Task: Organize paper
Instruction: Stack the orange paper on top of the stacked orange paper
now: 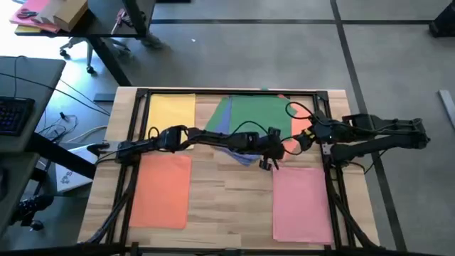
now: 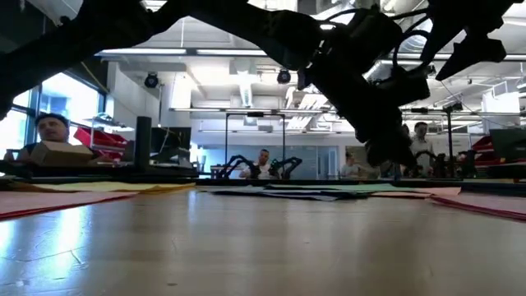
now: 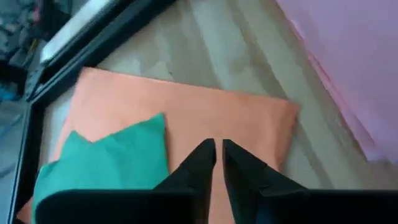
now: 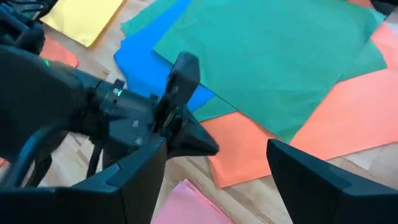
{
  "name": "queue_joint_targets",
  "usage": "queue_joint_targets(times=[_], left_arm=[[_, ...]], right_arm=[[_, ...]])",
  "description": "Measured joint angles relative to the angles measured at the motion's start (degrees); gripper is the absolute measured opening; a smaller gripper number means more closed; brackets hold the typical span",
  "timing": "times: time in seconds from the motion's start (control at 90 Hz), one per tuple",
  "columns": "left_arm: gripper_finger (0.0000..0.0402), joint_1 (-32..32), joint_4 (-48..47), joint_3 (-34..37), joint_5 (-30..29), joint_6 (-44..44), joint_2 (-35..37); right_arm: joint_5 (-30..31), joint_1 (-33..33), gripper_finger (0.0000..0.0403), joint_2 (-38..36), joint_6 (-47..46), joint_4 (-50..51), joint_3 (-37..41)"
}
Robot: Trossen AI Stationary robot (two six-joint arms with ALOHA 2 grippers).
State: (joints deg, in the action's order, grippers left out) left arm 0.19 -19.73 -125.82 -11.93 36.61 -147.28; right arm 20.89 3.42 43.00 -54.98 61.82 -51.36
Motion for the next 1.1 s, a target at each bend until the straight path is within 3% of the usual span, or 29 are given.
queue_joint_targets(times=[0.144,0.367,0.689,0.889,1.022,1.1], left_arm=[[0.0072,-0.7,-2.2,0.5,2.6,0.2,-0.2],[0.0126,-0.6,-3.2,0.6,-1.6,3.0,-2.1],[0.0131,-0.1,0.0,0.6,-2.1,8.0,-2.1],[0.0131,-0.5,-0.2,0.6,-1.5,8.5,-2.1],[0.0131,-0.9,-1.8,0.6,1.9,6.5,-2.4],[0.0131,-1.0,-0.9,0.5,0.2,6.1,-3.3]], right_arm=[[0.1,0.0,0.0264,0.0,0.0,0.1,0.0],[0.1,0.0,0.0264,0.0,0.0,0.1,0.0],[0.1,0.0,0.0264,0.0,-0.2,0.0,0.0],[-0.1,0.0,0.0264,0.0,-0.2,0.0,0.0],[-0.3,0.0,0.0264,0.1,-0.5,0.0,0.0],[-0.3,0.0,0.0264,0.0,-0.5,0.0,0.0]])
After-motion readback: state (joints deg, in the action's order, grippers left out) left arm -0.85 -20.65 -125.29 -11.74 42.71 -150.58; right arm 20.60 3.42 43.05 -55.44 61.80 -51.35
